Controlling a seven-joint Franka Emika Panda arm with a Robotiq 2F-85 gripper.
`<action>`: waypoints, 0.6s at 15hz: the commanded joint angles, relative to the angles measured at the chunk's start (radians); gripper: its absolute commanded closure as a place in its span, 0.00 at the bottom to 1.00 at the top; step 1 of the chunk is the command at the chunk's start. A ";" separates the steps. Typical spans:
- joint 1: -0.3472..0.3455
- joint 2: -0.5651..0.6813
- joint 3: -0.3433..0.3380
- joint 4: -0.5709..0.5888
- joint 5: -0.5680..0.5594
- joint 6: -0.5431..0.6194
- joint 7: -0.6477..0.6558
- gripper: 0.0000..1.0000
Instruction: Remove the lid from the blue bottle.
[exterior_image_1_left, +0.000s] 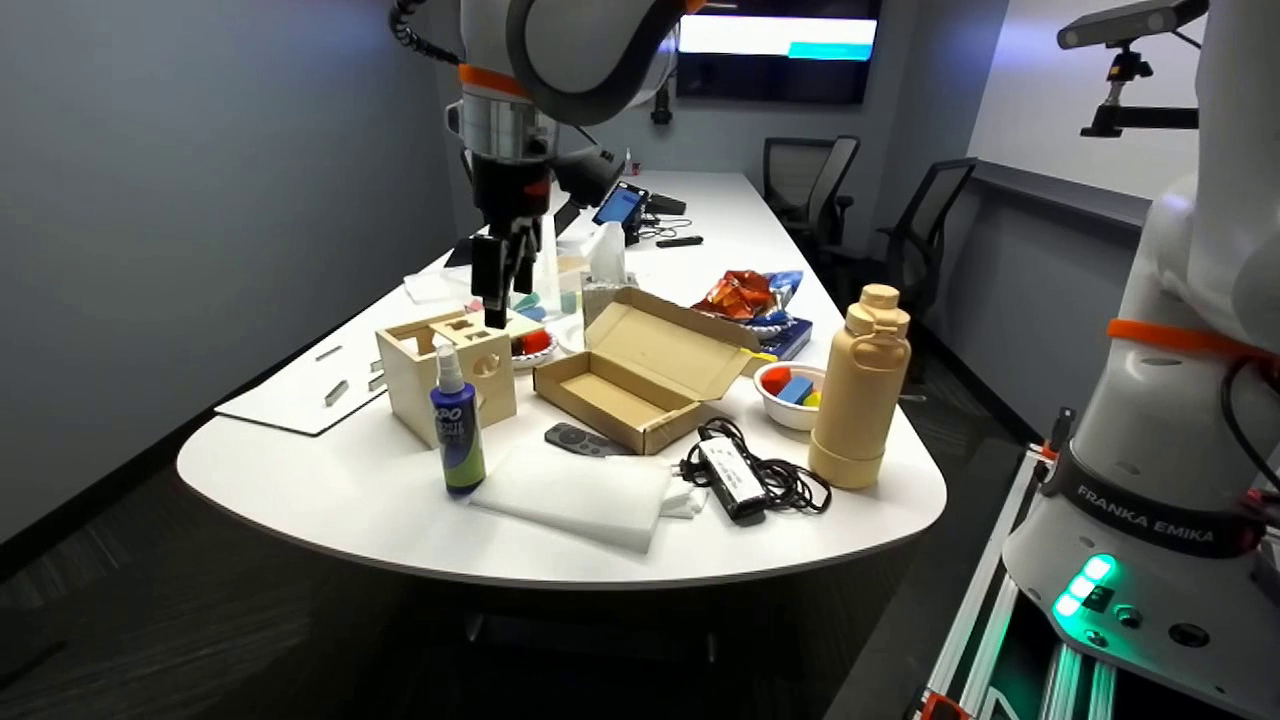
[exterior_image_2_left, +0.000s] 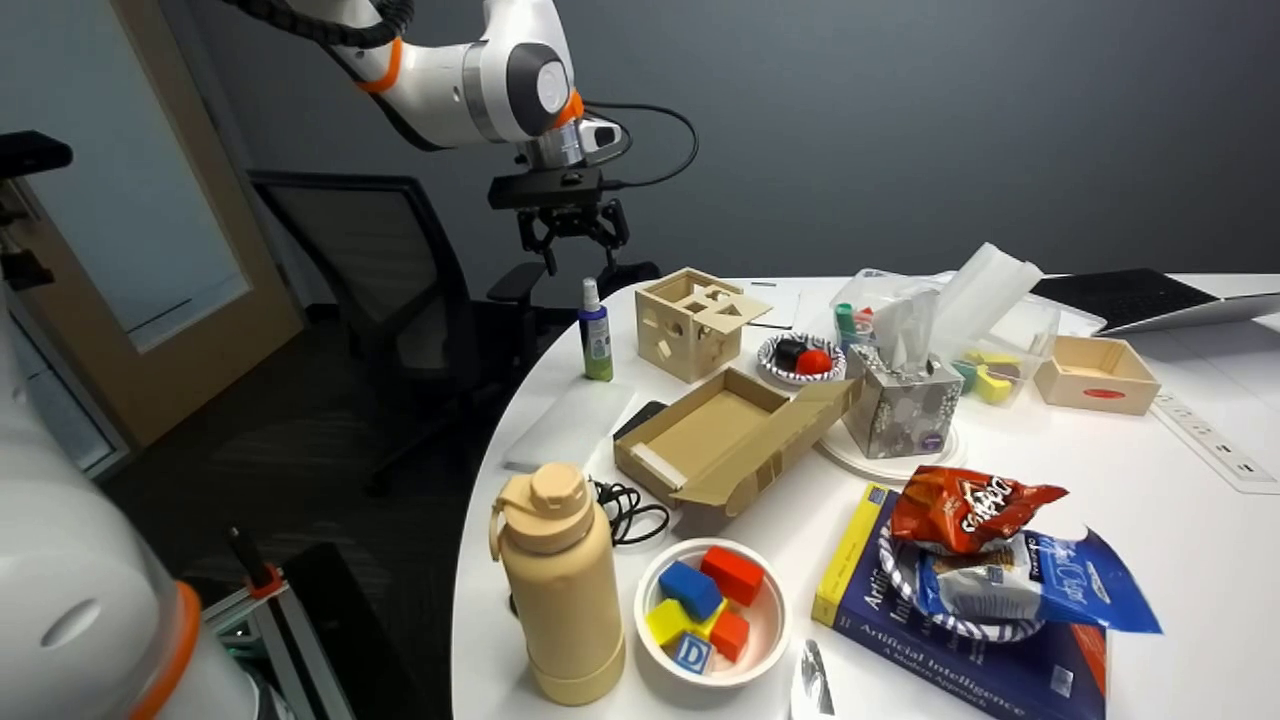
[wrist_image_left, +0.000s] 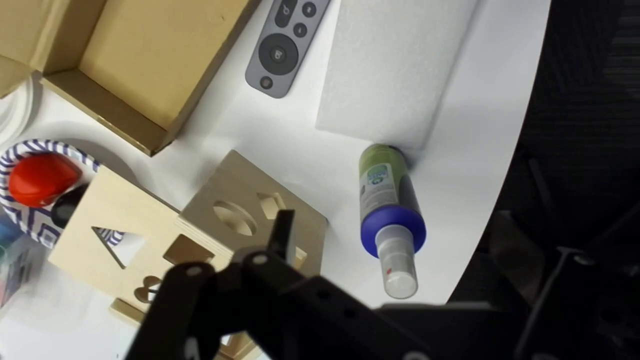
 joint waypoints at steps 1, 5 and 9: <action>0.036 0.074 0.005 0.085 -0.019 -0.023 0.014 0.00; 0.065 0.141 0.001 0.142 -0.035 -0.028 0.015 0.00; 0.086 0.203 -0.020 0.201 -0.071 -0.032 0.037 0.00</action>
